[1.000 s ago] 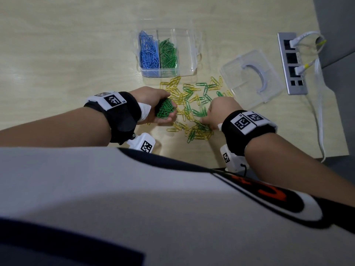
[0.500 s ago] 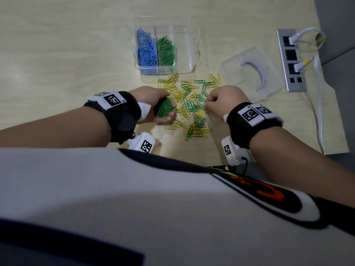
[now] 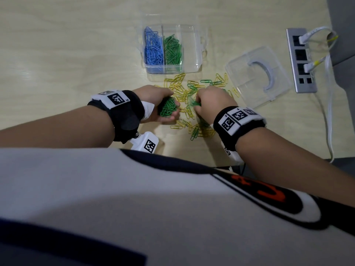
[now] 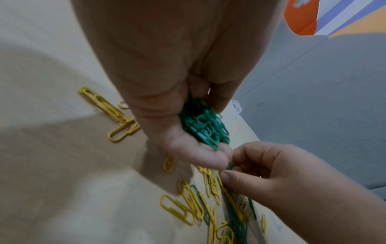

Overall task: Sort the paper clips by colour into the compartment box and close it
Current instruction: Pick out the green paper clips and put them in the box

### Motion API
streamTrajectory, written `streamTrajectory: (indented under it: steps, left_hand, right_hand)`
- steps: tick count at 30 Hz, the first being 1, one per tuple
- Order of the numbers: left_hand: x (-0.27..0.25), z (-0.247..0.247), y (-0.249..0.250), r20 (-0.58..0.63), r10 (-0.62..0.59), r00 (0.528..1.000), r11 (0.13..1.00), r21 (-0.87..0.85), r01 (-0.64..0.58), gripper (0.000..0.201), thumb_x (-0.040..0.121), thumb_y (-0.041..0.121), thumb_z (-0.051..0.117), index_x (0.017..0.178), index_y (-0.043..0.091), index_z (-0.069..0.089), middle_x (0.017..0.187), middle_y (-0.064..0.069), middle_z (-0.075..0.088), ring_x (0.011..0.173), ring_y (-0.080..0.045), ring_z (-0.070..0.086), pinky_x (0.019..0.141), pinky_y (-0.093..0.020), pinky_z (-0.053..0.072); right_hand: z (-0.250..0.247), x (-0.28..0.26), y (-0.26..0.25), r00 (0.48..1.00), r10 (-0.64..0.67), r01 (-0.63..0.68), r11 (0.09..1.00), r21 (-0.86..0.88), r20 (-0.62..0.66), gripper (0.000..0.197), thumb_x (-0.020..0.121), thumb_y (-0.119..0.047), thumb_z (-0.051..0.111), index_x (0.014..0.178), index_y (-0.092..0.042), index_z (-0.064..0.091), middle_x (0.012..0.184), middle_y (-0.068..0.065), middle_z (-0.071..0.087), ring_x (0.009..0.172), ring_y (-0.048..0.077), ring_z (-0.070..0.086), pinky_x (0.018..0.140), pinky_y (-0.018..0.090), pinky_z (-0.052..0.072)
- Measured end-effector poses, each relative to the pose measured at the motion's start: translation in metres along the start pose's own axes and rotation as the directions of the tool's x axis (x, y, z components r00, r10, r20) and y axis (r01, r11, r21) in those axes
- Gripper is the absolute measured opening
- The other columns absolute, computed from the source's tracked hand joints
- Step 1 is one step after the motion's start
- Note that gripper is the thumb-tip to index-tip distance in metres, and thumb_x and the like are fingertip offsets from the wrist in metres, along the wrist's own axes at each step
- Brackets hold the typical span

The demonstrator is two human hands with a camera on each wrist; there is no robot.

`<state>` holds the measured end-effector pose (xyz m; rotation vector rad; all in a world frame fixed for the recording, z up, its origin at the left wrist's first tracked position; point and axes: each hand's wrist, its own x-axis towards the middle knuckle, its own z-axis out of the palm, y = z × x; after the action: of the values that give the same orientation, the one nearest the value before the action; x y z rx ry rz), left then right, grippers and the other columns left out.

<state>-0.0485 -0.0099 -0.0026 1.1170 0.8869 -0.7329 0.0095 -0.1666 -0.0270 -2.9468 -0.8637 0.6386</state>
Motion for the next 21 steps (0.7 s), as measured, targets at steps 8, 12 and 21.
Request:
streamTrajectory:
  steps: [8, 12, 21]
  left_hand:
    - [-0.001, -0.011, -0.001, -0.017, -0.013, 1.0, 1.0, 0.018, 0.013, 0.04, 0.102, 0.03, 0.031, 0.075, 0.008, 0.052, 0.053, -0.007, 0.055, 0.047, -0.017, 0.058, 0.053, -0.021, 0.053]
    - [0.001, -0.012, 0.001, -0.012, -0.02, 1.0, 1.0, 0.008, 0.02, 0.04, 0.102, 0.03, 0.031, 0.076, 0.008, 0.051, 0.052, -0.007, 0.055, 0.053, -0.019, 0.056, 0.055, -0.022, 0.054]
    - [0.009, -0.009, 0.007, -0.027, 0.003, 1.0, 1.0, -0.027, -0.004, 0.033, 0.1, 0.037, 0.038, 0.101, 0.007, 0.053, 0.079, -0.017, 0.062, 0.067, -0.029, 0.062, 0.062, -0.043, 0.059]
  right_hand:
    - [-0.006, 0.007, 0.002, 1.0, -0.004, 0.004, 0.999, -0.034, 0.01, 0.021, 0.092, -0.021, 0.051, 0.107, -0.015, 0.065, 0.106, 0.008, 0.058, 0.095, 0.029, 0.058, 0.072, 0.033, 0.045]
    - [-0.012, 0.006, 0.007, 0.997, 0.046, -0.036, 0.989, 0.144, -0.068, 0.015, 0.09, -0.028, 0.055, 0.096, -0.022, 0.068, 0.106, 0.004, 0.058, 0.092, 0.024, 0.057, 0.074, 0.031, 0.047]
    - [-0.03, -0.003, -0.033, 0.955, -0.229, 0.283, 0.897, 0.34, -0.19, 0.01, 0.083, -0.031, 0.065, 0.084, -0.022, 0.07, 0.082, -0.008, 0.063, 0.079, 0.008, 0.052, 0.072, 0.024, 0.038]
